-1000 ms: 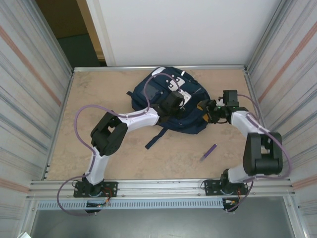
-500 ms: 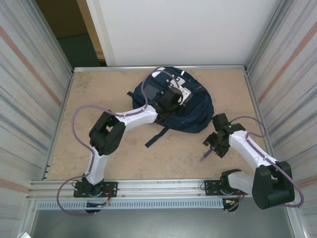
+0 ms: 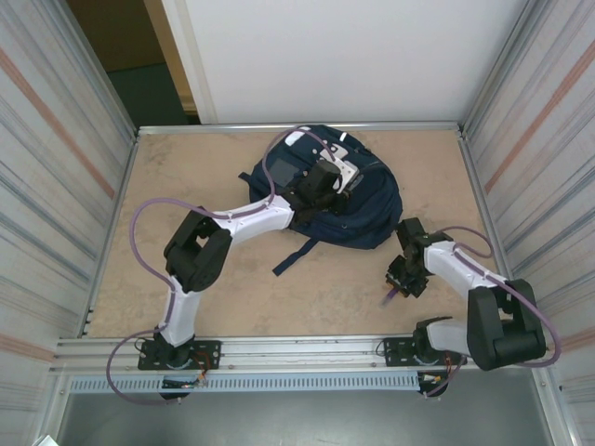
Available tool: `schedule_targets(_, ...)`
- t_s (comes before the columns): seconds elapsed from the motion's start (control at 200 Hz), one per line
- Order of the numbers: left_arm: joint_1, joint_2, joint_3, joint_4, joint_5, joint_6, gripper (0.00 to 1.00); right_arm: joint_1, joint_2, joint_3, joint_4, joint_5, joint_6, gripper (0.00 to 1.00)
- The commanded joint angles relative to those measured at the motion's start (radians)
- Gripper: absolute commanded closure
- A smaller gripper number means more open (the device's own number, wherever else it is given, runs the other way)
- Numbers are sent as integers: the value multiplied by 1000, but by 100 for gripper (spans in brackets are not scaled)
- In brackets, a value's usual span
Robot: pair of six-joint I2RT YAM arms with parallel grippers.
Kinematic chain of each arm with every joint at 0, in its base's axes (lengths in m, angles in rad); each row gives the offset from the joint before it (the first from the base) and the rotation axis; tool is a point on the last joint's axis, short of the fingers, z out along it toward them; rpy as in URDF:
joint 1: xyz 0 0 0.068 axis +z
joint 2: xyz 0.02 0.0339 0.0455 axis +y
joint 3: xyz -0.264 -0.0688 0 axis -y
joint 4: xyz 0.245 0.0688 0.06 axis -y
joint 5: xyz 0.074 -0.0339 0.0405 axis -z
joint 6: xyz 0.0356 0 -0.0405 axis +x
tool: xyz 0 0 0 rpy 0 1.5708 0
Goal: Pack the student bag
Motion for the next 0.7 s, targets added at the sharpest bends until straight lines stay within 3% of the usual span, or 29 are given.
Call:
schedule_targets(0.0,-5,-112,-2,55,99,-36,100,-49,-94,5,82,-82,2,86)
schedule_targets(0.12,-3,-119,23,41,150,-39,100,-97,-211,96,76,-151,-7,88)
schedule_targets(0.256,0,-123,33,41,171,-50,100,-119,-193,257,93,-202,-34,89)
schedule_targets(0.501,18,-136,7,96,263,-115,100,-137,58,466,309,-371,60,89)
schedule_targets(0.696,26,-135,-18,128,280,-149,100,-109,252,511,455,-320,81,83)
